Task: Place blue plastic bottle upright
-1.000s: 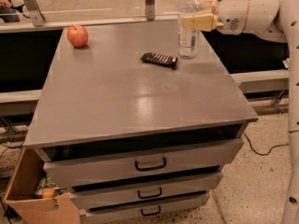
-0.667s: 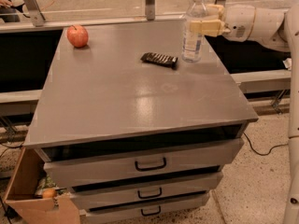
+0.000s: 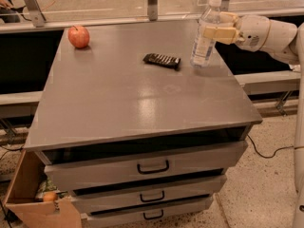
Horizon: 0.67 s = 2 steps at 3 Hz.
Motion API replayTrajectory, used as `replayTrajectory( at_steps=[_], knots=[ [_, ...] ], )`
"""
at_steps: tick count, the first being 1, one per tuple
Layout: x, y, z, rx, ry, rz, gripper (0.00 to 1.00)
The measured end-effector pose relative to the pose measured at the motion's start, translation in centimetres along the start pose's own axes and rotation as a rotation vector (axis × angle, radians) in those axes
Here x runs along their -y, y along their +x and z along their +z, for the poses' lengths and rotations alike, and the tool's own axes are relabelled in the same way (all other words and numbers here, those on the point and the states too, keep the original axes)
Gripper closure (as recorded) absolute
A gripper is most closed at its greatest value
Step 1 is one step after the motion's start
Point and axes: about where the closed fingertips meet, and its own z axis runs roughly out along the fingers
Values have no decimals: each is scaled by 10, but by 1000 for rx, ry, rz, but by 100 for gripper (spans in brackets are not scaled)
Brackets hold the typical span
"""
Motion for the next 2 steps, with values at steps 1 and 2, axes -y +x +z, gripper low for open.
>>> replayTrajectory(
  at_steps=[1, 2],
  knots=[
    [2, -7, -10, -10, 16, 14, 59],
    [5, -17, -17, 1, 34, 13, 36]
  ],
)
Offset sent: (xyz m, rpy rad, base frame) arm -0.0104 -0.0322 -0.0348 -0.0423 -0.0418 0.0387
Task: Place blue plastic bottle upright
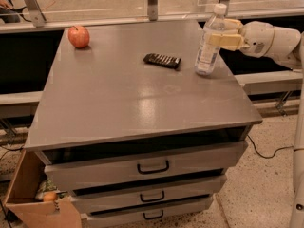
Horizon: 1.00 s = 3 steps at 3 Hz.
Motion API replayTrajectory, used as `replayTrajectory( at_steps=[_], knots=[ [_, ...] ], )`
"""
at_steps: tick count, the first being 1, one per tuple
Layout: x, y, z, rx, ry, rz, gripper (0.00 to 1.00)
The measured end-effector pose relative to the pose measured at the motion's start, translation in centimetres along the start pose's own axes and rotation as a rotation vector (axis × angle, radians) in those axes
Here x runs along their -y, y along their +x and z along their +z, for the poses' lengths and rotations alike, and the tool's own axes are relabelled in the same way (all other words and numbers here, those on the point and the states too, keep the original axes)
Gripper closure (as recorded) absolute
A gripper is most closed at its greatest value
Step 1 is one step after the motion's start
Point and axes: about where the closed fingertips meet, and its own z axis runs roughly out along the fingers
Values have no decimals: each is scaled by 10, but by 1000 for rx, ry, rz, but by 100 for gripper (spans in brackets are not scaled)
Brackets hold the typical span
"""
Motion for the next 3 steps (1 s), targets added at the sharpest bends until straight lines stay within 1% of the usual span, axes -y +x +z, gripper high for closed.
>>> replayTrajectory(
  at_steps=[1, 2, 3],
  knots=[
    [2, -9, -4, 9, 20, 0, 13],
    [5, -16, -9, 9, 35, -2, 0],
    [9, -12, -15, 16, 46, -14, 0]
  ],
)
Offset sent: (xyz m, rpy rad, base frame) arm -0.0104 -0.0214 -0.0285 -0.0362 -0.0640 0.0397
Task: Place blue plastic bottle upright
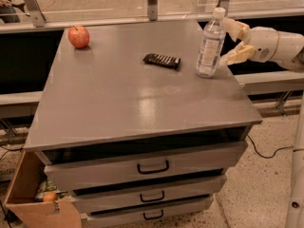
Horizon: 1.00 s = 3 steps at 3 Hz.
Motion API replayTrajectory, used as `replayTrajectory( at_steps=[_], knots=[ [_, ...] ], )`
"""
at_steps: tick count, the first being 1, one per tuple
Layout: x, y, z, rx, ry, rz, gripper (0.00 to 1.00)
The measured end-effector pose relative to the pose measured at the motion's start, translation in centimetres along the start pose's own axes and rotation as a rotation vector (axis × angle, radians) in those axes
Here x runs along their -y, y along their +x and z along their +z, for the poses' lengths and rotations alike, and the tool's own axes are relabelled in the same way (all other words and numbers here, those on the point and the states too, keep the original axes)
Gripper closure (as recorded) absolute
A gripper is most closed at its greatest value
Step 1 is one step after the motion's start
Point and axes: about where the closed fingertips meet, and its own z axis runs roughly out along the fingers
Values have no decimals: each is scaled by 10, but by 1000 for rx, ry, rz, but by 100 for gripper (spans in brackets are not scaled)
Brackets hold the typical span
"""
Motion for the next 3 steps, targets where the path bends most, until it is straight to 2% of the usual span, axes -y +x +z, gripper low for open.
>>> replayTrajectory(
  at_steps=[1, 2, 3],
  knots=[
    [12, 42, -19, 41, -24, -84, 0],
    [30, 104, -47, 70, -116, -185, 0],
    [33, 109, -49, 69, -125, -164, 0]
  ],
)
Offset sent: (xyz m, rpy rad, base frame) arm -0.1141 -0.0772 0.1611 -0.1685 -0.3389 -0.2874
